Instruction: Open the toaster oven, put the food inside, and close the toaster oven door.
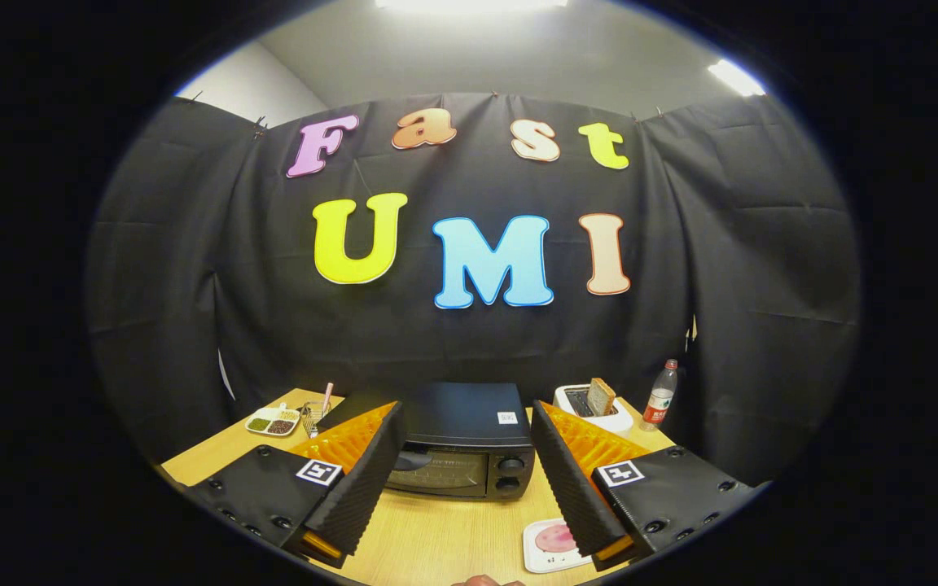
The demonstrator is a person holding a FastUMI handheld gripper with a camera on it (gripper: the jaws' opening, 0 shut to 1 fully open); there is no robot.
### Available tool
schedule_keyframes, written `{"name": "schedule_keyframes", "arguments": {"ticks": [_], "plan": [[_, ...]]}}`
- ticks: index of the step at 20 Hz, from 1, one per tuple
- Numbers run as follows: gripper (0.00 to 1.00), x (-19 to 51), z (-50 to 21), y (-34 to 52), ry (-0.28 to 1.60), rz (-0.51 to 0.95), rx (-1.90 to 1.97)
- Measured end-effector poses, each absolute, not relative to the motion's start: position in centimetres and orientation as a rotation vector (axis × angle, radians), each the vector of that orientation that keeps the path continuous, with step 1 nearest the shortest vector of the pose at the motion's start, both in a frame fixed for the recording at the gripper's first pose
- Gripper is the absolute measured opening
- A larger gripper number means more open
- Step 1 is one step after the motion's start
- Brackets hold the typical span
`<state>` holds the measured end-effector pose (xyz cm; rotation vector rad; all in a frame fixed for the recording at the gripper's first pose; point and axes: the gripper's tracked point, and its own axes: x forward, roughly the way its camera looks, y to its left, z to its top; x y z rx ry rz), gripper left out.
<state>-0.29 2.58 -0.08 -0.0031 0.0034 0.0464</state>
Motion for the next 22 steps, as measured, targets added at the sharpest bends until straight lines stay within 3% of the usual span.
{"name": "schedule_keyframes", "arguments": {"ticks": [13, 22], "plan": [[0.98, 3.3, 1.2, 4.1, 0.036, 0.018, -0.011], [0.98, 6.4, -2.0, 6.6, 0.130, 0.024, 0.014]]}}
